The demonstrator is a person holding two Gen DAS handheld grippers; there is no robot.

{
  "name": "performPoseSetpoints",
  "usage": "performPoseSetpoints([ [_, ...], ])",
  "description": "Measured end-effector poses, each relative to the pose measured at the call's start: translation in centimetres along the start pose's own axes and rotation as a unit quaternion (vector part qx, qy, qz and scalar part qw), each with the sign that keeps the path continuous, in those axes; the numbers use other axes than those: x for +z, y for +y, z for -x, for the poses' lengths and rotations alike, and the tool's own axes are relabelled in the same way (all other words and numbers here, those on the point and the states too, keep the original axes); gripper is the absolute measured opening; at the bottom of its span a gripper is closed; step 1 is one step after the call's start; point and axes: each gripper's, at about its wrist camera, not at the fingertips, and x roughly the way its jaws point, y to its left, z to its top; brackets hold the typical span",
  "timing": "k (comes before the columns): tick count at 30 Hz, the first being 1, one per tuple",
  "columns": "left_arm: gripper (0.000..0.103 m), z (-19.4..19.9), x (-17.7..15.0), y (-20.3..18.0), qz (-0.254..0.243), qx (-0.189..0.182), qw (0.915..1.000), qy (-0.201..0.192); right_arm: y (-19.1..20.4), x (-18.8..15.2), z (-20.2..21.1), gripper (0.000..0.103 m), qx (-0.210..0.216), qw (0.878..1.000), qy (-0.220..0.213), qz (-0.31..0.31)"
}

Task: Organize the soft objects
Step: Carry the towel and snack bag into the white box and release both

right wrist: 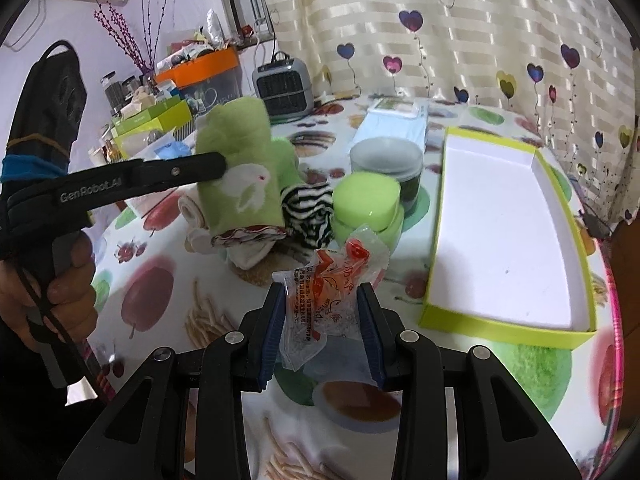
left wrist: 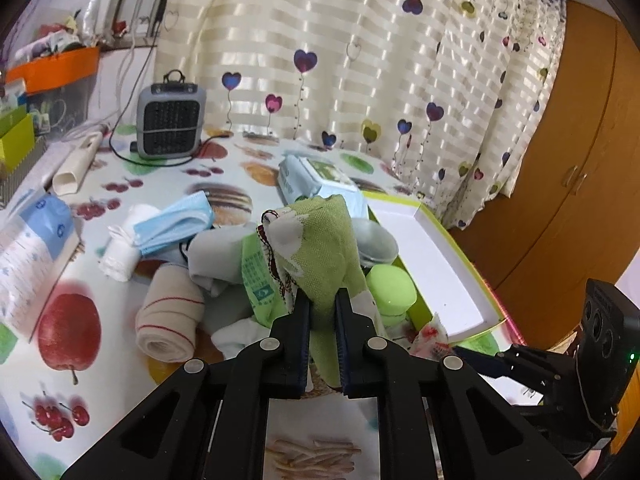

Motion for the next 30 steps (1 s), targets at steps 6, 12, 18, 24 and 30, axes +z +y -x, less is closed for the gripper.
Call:
performPoseSetpoints([
  [6, 0.011, 0.5, 0.4, -1.3, -0.016, -0.012, 0.9998, -0.005, -0.9, 0.8, 1.1, 0.038, -0.014, 1.0, -0.021, -0.003],
  [12, 0.011, -0.3, 0.8, -3.0, -0.037, -0.028, 0.9989, 0.001, -2.4, 1.4, 1.9, 0.038, -0.031, 0.999, -0.033, -0.013],
  [18, 0.011, -1.6, 1.2, -5.0, -0.06, -0.044, 0.9972, 0.011, -4.4, 1.6, 2.4, 0.038, -0.053, 0.997, -0.042, -0.028],
  [24, 0.011, -3.6, 1.7, -7.5, -0.078, -0.066, 0.9945, 0.023, -6.8, 1.5, 2.5, 0.038, -0.077, 0.995, -0.042, -0.046],
  [30, 0.011, -6.7, 2.0, -10.3, -0.097, -0.093, 0.99, 0.044, -9.6, 1.5, 2.4, 0.038, -0.102, 0.992, -0.039, -0.068],
])
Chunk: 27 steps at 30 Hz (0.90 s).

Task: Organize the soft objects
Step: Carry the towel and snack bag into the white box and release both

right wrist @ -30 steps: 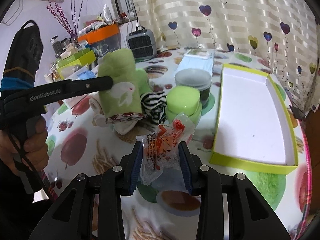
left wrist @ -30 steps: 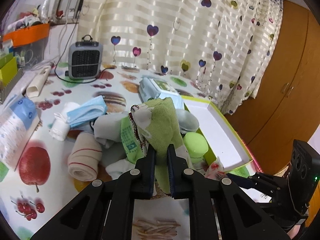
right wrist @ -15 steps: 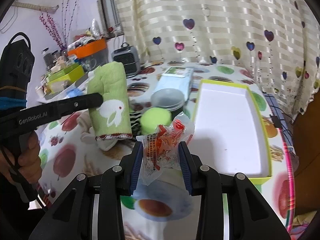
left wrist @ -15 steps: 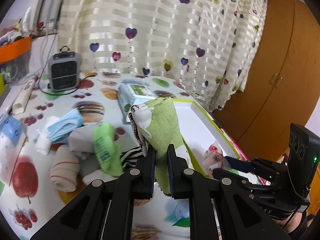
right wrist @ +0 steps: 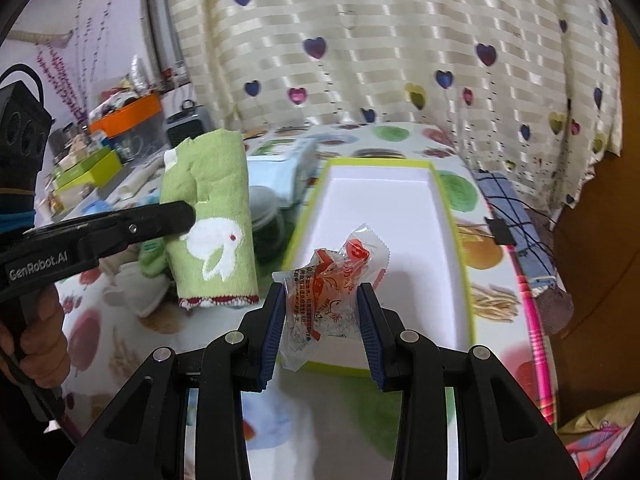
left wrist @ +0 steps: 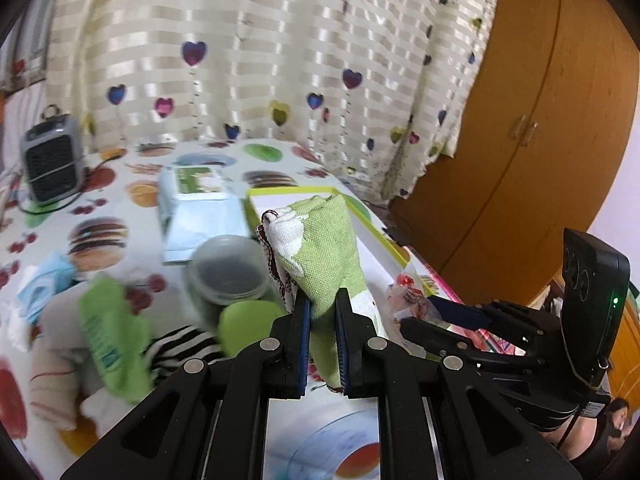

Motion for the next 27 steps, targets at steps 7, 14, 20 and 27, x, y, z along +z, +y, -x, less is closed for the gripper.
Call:
performPoseSetpoints([
  [7, 0.011, -3.5, -0.1, -1.7, -0.014, -0.023, 0.999, 0.035, -2.6, -0.2, -1.1, 0.038, -0.025, 0.999, 0.016, -0.021],
  [14, 0.012, -6.3, -0.7, -2.5, -0.021, -0.035, 0.9965, 0.072, -4.2, -0.7, -2.2, 0.038, -0.037, 0.998, 0.036, -0.037],
  [20, 0.015, -7.2, -0.9, -2.2, -0.023, -0.033, 0.9957, 0.084, -4.6, -1.0, -2.5, 0.041, -0.051, 0.997, 0.046, -0.037],
  [27, 0.035, -6.1, -0.6, -2.9, -0.04, -0.024, 0.9969, 0.063, -4.1, -1.1, -2.1, 0.046, -0.056, 0.997, 0.037, -0.023],
])
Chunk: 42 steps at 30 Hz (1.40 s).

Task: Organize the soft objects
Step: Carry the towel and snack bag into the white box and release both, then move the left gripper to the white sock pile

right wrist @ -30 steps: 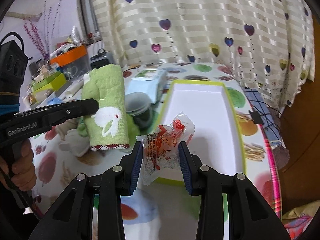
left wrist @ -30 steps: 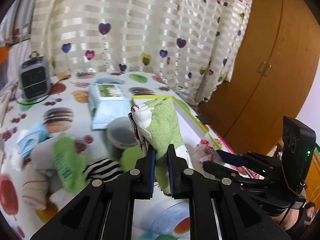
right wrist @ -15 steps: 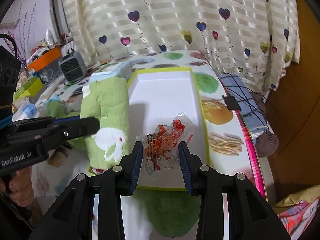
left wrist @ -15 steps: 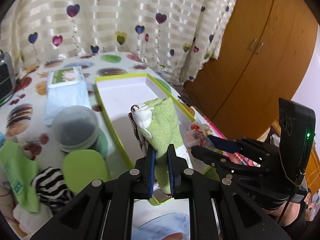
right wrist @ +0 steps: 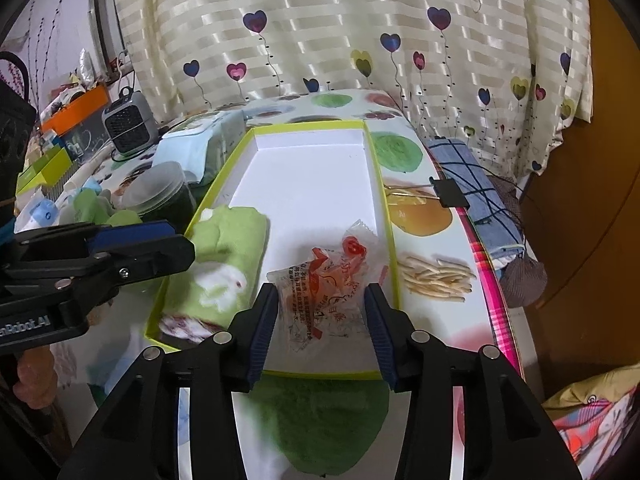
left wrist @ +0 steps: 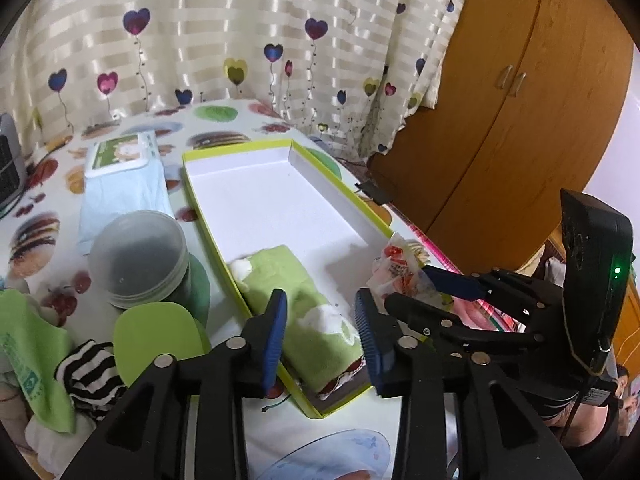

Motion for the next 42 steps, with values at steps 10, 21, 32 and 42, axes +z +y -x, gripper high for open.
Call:
performPoseSetpoints([
  [10, 0.035, 2.2, -0.3, 0.0, 0.006, 0.01, 0.9997, -0.019, 0.5, 0.0, 1.4, 0.056, 0.002, 1.0, -0.014, 0.003],
  [21, 0.035, 4.8, -0.9, 0.0, 0.009, 0.017, 0.999, -0.039, 1.6, -0.1, 2.6, 0.057, 0.007, 1.0, -0.015, 0.012],
  [32, 0.035, 7.5, -2.8, 1.6, 0.033, 0.046, 0.9969, -0.054, 4.2, -0.3, 4.5, 0.057, 0.024, 0.999, -0.026, 0.034],
  [42, 0.035, 9.9, -4.9, 4.2, 0.067, 0.087, 0.9916, -0.068, 7.2, -0.5, 5.6, 0.057, 0.049, 0.995, -0.039, 0.072],
])
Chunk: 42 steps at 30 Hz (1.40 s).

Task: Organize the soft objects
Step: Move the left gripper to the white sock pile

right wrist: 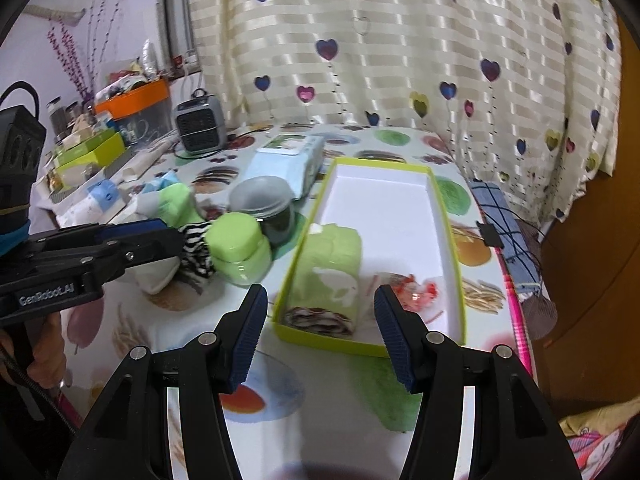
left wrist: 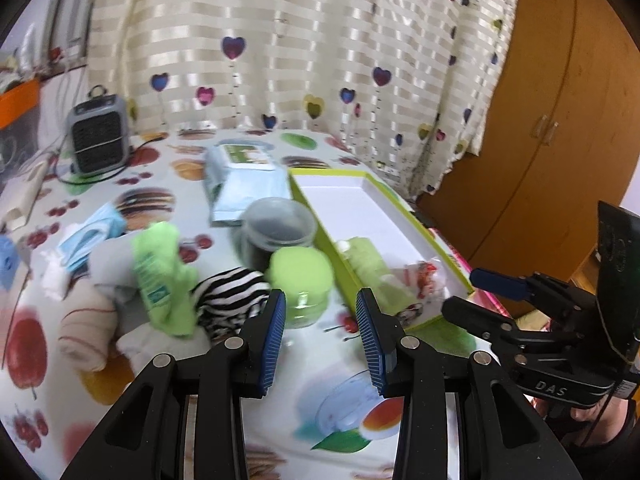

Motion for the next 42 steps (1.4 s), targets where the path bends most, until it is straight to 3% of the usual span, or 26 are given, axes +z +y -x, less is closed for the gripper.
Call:
performPoseSetpoints([
  [8, 0.035, 1.3, -1.3, 1.8, 0.0, 0.049, 0.9988, 0.001, 2.1, 0.2, 0.6, 0.057, 0.016, 1.0, -0.014, 0.02],
  [13, 0.035, 2.0, -2.2, 2.7, -0.009, 0.075, 0.9971, 0.002, 3.3, 0.3, 0.6, 0.064, 0.025, 0.999, -0.013, 0.027],
  [17, 0.035, 2.2, -2.8, 3.3, -0.01, 0.072, 0.9973, 0.016, 4.3, 0.3, 0.4, 0.064, 0.032, 0.999, -0.01, 0.034],
  [29, 0.035, 3.9, -3.6, 4.5, -0.026, 0.094, 0.9952, 0.007, 6.6, 0.3, -0.2, 0.064, 0.051, 0.997, -0.002, 0.058],
  [42, 0.036, 4.7, -4.3, 6.0, -0.011, 0.087, 0.9961, 0.009, 8.9, 0.6, -0.7, 0.064, 0.082, 0.993, 0.0, 0.084],
])
